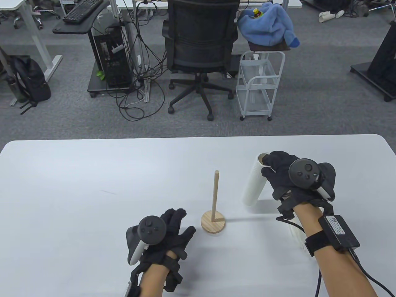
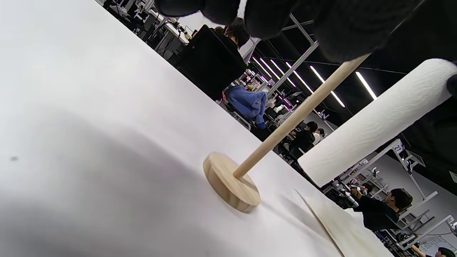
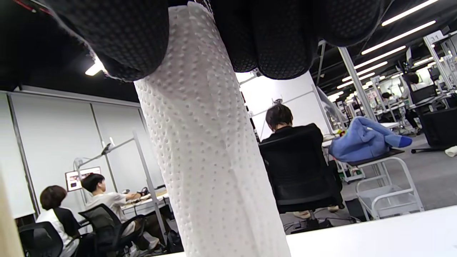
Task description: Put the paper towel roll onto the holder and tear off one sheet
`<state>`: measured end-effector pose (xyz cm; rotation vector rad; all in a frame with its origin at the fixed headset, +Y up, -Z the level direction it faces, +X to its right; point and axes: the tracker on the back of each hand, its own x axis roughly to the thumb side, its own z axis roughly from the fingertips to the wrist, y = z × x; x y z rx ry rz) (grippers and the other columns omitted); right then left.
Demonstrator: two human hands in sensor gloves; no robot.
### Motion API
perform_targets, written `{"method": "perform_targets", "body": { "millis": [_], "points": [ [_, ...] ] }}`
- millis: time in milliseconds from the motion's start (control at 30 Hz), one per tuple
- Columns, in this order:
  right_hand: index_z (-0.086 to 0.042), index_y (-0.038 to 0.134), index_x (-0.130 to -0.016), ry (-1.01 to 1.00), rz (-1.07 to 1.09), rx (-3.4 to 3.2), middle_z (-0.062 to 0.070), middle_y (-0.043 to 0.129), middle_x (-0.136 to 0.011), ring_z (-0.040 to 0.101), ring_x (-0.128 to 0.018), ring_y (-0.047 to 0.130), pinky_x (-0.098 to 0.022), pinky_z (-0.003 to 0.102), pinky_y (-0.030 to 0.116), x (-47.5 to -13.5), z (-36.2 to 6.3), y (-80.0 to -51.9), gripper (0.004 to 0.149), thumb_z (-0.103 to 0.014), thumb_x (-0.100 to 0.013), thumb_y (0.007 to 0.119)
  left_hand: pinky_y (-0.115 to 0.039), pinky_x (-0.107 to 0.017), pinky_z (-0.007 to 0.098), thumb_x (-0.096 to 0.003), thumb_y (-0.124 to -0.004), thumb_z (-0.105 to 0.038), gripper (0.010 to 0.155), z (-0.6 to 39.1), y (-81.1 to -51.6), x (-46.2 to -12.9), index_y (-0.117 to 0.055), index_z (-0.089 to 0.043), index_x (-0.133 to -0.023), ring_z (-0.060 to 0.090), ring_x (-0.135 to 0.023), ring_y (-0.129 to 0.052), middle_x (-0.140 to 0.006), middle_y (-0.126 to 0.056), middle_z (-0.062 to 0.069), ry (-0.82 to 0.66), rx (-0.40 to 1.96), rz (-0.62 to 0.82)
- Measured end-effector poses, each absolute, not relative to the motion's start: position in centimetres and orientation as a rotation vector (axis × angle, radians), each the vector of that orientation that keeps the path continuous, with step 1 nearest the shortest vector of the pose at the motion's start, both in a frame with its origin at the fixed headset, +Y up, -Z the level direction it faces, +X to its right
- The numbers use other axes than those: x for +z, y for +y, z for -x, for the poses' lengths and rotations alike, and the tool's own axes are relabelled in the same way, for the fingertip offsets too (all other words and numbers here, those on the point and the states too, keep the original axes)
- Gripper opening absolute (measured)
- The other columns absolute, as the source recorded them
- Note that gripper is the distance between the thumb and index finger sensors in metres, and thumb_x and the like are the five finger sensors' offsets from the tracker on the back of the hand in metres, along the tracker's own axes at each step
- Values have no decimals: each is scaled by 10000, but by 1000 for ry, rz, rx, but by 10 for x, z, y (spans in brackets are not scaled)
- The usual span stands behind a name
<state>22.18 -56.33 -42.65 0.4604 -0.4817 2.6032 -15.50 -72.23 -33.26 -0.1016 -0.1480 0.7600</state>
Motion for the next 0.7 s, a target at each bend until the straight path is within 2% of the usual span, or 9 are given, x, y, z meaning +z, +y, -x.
{"method": "perform_targets", "body": {
  "millis": [700],
  "points": [
    [-281,672,-910,-705,-570,2505,179,677,-973,384,-733,798,-580,515,639,-382,-209,-446,467,-424,-480,786,-326,-704,696,-482,-741,-529,704,158,-725,-325,-484,-228,-1065,469,-1030,-378,-1103,-361,117,-125,750,100]
  ]
}}
